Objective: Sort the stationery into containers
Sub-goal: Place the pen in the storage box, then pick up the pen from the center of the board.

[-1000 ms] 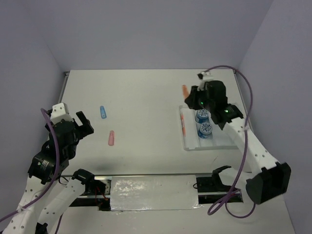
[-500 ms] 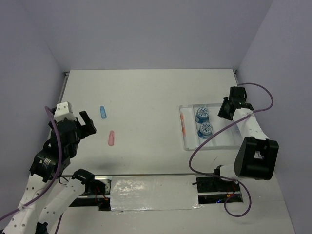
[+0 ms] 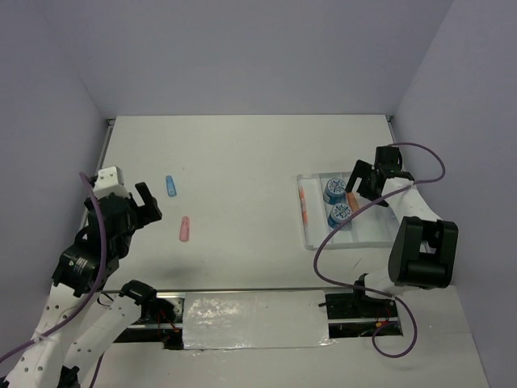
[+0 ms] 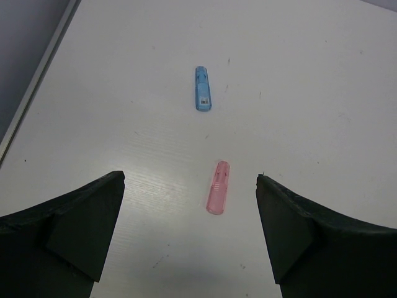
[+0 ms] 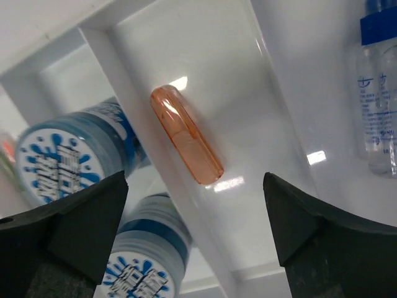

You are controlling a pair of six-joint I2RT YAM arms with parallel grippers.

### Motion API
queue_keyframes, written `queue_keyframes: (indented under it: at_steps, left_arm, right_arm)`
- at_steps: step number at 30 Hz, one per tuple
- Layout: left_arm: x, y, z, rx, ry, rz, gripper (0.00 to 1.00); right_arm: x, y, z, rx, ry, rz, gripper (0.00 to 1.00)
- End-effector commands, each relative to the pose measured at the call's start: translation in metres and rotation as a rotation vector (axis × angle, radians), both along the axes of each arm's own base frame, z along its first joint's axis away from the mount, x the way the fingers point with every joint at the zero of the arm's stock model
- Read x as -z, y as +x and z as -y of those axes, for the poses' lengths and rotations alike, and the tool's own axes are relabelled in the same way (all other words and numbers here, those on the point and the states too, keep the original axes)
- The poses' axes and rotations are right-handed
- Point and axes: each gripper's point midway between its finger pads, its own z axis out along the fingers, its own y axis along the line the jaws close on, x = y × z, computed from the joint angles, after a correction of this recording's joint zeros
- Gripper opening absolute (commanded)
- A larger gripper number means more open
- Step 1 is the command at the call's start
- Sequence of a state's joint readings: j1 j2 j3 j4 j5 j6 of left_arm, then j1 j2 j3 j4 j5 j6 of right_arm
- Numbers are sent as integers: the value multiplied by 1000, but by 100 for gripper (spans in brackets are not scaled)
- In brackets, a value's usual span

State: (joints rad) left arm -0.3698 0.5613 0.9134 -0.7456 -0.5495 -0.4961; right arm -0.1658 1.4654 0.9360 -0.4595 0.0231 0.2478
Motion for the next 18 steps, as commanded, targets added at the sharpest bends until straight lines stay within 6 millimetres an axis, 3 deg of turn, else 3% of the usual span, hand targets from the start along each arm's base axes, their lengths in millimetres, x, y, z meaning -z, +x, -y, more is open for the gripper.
queue_keyframes:
  at_steps: [1, 6, 7, 8, 9, 10, 13, 18]
  left_arm:
    - [1, 11, 7, 29, 10, -10, 99]
    - [21, 20, 29, 57, -62, -160, 99]
    - [37, 26, 39, 68, -78, -229, 99]
    - [46, 28, 53, 97, -143, -264, 99]
    - [68, 36, 61, 97, -156, -318, 99]
    - [81, 39, 66, 95, -172, -351, 99]
    - [124, 47, 81, 95, -205, -468, 98]
    - [175, 48, 70, -7, -148, -579, 97]
  right_arm:
    - [-53, 14, 0, 3, -29, 157, 100]
    - [-112, 5, -26, -52, -73, 285, 100]
    - [-140, 0, -38, -73, -84, 364, 100]
    - [-153, -5, -54, -115, -74, 398, 100]
    - [-166, -9, -65, -145, -63, 438, 100]
    - [-190, -20, -90, -210, -31, 513, 100]
    - [-219, -43, -134, -341, 51, 602, 100]
    - [-226, -69, -181, -503, 162, 622, 100]
